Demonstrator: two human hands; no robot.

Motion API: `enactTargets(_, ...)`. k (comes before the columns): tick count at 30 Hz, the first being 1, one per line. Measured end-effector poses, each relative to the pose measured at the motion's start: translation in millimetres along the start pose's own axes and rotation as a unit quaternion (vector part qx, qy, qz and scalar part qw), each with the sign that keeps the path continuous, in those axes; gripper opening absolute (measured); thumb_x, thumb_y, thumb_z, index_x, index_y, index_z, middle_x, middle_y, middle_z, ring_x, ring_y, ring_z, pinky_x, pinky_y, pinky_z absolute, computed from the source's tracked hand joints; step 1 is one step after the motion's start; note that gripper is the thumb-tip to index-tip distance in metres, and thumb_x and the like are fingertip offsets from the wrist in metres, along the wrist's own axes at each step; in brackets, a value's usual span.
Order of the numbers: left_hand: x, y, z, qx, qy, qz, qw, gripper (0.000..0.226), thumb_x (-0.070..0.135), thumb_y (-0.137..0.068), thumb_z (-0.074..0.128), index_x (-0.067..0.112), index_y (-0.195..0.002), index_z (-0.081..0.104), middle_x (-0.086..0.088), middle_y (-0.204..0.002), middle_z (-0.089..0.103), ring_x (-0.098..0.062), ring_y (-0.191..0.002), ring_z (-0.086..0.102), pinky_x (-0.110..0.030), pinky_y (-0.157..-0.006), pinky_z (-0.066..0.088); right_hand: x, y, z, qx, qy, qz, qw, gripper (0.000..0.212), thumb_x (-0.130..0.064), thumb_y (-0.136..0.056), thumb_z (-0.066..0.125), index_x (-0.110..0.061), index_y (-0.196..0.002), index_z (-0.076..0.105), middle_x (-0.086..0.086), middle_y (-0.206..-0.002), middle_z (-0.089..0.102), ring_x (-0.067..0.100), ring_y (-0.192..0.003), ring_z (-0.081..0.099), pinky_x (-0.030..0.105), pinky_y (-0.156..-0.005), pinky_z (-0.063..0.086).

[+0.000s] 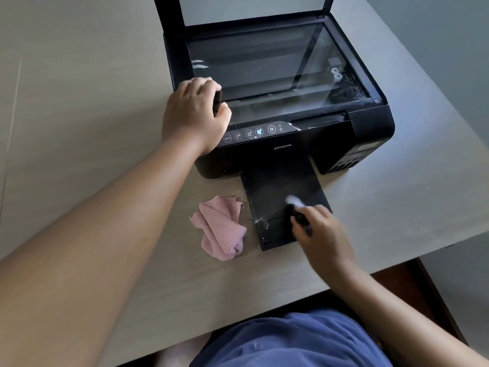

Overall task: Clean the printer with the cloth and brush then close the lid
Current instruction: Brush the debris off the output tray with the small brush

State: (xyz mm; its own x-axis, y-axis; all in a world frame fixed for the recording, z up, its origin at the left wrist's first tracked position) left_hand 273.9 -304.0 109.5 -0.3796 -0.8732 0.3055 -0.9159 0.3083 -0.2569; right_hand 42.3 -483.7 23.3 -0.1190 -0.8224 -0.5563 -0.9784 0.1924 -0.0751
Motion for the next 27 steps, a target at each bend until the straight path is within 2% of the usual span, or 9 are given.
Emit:
enactTargets(2,0.1,0.2,0.0,-0.001,0.000,-0.001,1.000,0.043,0.038,-0.089,0.040,0.017,-0.125,0.050,-0.001,-0.137,0.049,-0.026,-0.126,0.039,-0.037,-0.104,0.030,-30.1,11.5,22.3,-0.053,0.002,-0.061,0.997,0.020,-0.027,-0.090,0.057,-0.016,-0.104,0.065,0.002,-0.082,0.059,0.020,-0.066,0.054,0.042,-0.052,0.049)
enactTargets(5,1.0,1.0,0.3,-0.003,0.002,-0.002,1.000,0.043,0.038,-0.089,0.039,0.018,-0.125,0.050,-0.001,-0.137,0.049,-0.026,-0.126,0.039,-0.037,-0.104,0.030,-52.1,22.4,34.6,-0.098,-0.027,-0.079,0.992,0.030,-0.037,-0.089,0.048,-0.019,-0.105,0.065,-0.001,-0.081,0.059,0.017,-0.066,0.054,0.042,-0.052,0.050)
enactTargets(10,0.8,0.2,0.8,-0.004,-0.001,-0.005,1.000,0.042,0.038,-0.089,0.039,0.018,-0.125,0.050,0.000,-0.137,0.049,-0.025,-0.127,0.038,-0.035,-0.103,0.028,-18.1,10.1,-0.5,0.000,-0.055,-0.013,0.998,0.025,-0.020,-0.091,0.061,-0.013,-0.115,0.066,0.001,-0.086,0.061,0.017,-0.069,0.057,0.041,-0.055,0.053)
enactTargets(13,-0.3,0.4,0.8,-0.004,0.001,-0.005,1.000,0.042,0.038,-0.089,0.039,0.019,-0.124,0.050,0.000,-0.136,0.049,-0.025,-0.126,0.038,-0.036,-0.103,0.029,-27.7,22.4,16.9,-0.050,-0.004,-0.050,0.997,0.024,-0.027,-0.091,0.057,-0.014,-0.108,0.067,0.000,-0.080,0.059,0.016,-0.065,0.053,0.040,-0.052,0.051)
enactTargets(16,-0.8,0.3,0.4,-0.004,0.002,-0.006,1.000,0.042,0.038,-0.089,0.039,0.019,-0.124,0.050,0.000,-0.137,0.048,-0.024,-0.126,0.038,-0.035,-0.104,0.029,-52.2,38.6,34.6,-0.119,-0.026,-0.101,0.987,0.029,-0.034,-0.088,0.051,-0.017,-0.104,0.067,-0.004,-0.077,0.058,0.010,-0.061,0.049,0.033,-0.049,0.049)
enactTargets(19,0.4,0.7,-0.4,-0.004,0.003,-0.004,1.000,0.042,0.038,-0.089,0.039,0.019,-0.124,0.050,0.000,-0.137,0.048,-0.025,-0.126,0.039,-0.036,-0.104,0.029,-41.1,24.5,11.3,-0.037,-0.085,-0.053,0.994,0.022,-0.021,-0.089,0.063,-0.014,-0.109,0.069,-0.005,-0.085,0.062,0.005,-0.064,0.050,0.023,-0.056,0.048)
enactTargets(22,-1.3,1.4,-0.3,-0.003,0.004,-0.005,1.000,0.042,0.038,-0.089,0.039,0.018,-0.124,0.050,0.000,-0.137,0.049,-0.025,-0.126,0.039,-0.036,-0.104,0.030,-13.4,10.7,-4.8,0.024,-0.053,0.003,0.998,0.019,-0.016,-0.091,0.062,-0.011,-0.109,0.067,0.002,-0.086,0.061,0.016,-0.066,0.056,0.037,-0.057,0.052)
enactTargets(24,-2.5,2.0,0.0,-0.001,0.005,-0.006,1.000,0.043,0.038,-0.089,0.039,0.018,-0.125,0.050,-0.001,-0.137,0.049,-0.026,-0.126,0.039,-0.036,-0.104,0.029,-28.0,16.5,9.5,-0.037,-0.032,-0.050,0.998,0.025,-0.029,-0.091,0.054,-0.011,-0.101,0.068,0.002,-0.083,0.061,0.018,-0.066,0.056,0.040,-0.055,0.051)
enactTargets(27,-0.9,1.9,0.7,-0.002,0.007,-0.004,1.000,0.043,0.038,-0.089,0.039,0.019,-0.126,0.050,-0.001,-0.138,0.049,-0.026,-0.127,0.039,-0.037,-0.105,0.030,-55.4,34.7,28.2,-0.146,-0.035,-0.128,0.980,0.033,-0.038,-0.088,0.049,-0.016,-0.103,0.069,-0.003,-0.083,0.063,0.008,-0.065,0.053,0.024,-0.055,0.048)
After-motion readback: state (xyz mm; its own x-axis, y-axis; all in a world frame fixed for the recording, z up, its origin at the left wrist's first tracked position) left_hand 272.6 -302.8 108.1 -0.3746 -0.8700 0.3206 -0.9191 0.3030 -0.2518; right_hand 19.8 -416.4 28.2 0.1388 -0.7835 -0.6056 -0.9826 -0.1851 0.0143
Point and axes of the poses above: each hand's wrist, its own y-axis away from the middle knuckle, its own z-axis out of the palm, x = y × z, the point moved 10 cm from there along -y, towards the middle knuckle
